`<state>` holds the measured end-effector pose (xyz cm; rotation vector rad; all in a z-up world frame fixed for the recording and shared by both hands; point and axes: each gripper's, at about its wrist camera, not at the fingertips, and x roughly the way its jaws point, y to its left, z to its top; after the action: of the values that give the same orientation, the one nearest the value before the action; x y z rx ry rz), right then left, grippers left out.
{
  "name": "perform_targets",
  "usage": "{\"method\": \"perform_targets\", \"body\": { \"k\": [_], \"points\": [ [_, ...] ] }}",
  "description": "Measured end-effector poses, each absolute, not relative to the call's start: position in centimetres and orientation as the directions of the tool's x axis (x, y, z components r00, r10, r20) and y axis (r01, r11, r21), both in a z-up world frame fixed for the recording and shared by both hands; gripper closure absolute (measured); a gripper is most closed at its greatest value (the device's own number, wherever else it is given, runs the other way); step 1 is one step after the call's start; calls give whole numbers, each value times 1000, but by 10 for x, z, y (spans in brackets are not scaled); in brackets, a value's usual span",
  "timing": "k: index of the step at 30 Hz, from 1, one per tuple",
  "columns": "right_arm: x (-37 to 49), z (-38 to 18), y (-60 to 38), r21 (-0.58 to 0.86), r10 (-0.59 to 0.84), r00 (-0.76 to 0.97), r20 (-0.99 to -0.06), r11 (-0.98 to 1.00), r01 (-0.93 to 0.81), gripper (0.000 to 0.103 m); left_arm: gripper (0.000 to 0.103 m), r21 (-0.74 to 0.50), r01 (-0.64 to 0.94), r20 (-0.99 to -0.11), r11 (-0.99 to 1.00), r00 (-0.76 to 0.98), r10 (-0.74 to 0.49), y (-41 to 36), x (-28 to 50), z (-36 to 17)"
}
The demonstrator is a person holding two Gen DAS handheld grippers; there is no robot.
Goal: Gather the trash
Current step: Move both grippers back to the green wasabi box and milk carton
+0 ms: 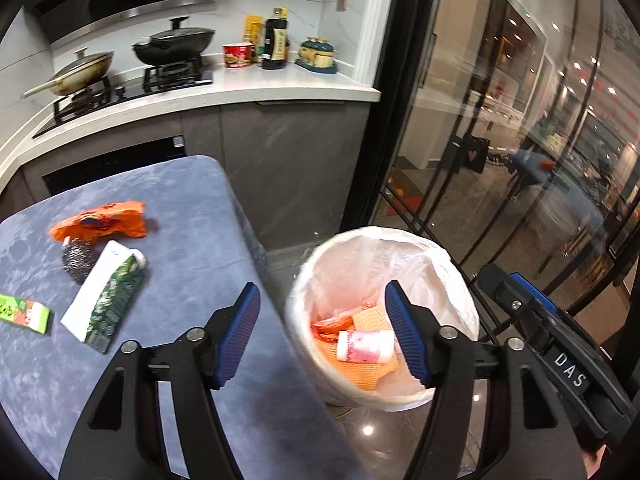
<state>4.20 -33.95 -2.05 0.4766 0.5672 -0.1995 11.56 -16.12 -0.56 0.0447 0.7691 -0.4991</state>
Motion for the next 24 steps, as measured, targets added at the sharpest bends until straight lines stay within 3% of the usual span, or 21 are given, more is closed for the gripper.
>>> {"method": "perform_targets", "body": {
  "k": [12, 24],
  "points": [
    [56, -8, -271, 343, 32, 836, -548, 920, 190, 45, 30, -160, 306, -657, 938, 677, -333, -73, 120, 3],
    [87, -10, -177, 315, 141, 810, -570, 948, 56, 38, 13, -173, 66, -680, 983, 714, -168, 37, 137, -2]
  ]
}}
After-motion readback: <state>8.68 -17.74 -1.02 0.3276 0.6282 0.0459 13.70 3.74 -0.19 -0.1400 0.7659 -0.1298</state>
